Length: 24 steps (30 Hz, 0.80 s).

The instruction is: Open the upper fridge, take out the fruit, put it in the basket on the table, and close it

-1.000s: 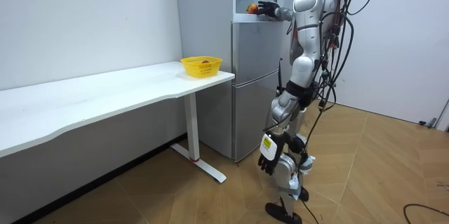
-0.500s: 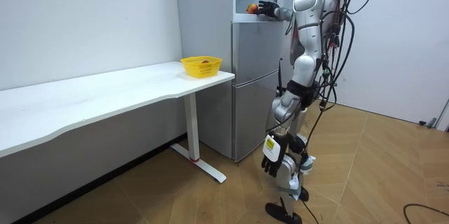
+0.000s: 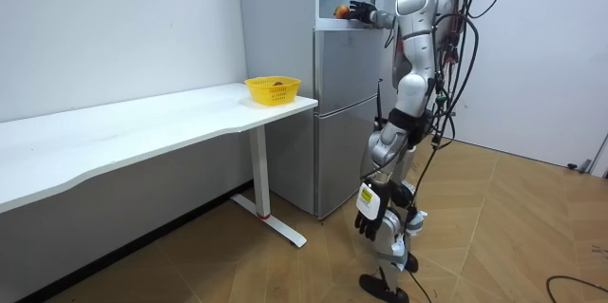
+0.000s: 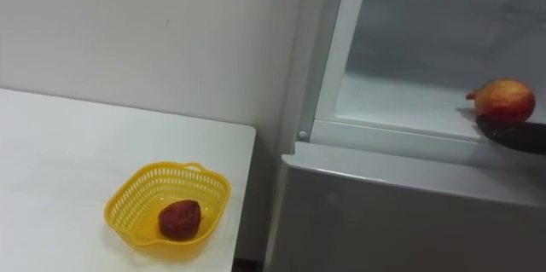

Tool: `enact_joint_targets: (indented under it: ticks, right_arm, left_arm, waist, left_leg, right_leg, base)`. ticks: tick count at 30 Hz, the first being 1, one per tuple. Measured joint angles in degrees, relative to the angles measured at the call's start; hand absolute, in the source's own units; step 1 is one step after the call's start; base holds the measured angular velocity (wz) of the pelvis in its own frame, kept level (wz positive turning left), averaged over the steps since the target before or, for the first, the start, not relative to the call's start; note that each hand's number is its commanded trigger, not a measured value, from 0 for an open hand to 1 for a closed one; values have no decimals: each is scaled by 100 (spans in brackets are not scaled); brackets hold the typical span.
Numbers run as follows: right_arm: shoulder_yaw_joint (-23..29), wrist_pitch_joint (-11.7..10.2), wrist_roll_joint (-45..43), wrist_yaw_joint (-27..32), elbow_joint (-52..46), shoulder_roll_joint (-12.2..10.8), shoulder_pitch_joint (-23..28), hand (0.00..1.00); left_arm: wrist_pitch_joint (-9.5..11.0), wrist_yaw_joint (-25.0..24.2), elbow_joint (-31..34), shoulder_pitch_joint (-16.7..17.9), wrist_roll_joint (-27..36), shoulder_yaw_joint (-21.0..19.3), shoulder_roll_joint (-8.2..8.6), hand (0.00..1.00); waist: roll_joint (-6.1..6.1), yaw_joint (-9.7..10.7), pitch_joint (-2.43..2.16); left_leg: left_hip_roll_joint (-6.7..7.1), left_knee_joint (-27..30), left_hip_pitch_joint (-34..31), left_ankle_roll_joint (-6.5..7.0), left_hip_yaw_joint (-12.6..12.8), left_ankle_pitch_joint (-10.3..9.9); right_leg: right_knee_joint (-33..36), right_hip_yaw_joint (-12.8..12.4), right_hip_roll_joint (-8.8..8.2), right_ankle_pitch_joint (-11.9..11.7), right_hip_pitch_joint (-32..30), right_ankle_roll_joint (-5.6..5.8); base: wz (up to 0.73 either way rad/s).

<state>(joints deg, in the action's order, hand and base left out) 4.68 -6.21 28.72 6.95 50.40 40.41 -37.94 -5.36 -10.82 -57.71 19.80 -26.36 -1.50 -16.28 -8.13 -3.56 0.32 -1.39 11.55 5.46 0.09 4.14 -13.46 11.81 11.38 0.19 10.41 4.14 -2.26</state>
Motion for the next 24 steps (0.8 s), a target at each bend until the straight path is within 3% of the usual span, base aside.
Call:
enact_joint_targets:
  ticks: [16,24]
  right_arm:
    - [-105,11,73,33,59,15,-148,0]
    - [-133,14,300,-310,131,98,-148,0]
  left_arm:
    - [-114,2,15,10,-14,2,-5,0]
    - [-186,-13,-26,-25,-21,-7,-9,0]
  waist:
    - [0,3,-15]
    - [21,-22,-18]
  left_leg:
    - [0,141,-178,-1,-113,1]
    - [-22,139,-169,-21,-123,12]
  right_leg:
    - [6,64,2,-6,-113,-11]
    - [14,112,3,-22,-112,-37]
  base:
    - [1]
    - [0]
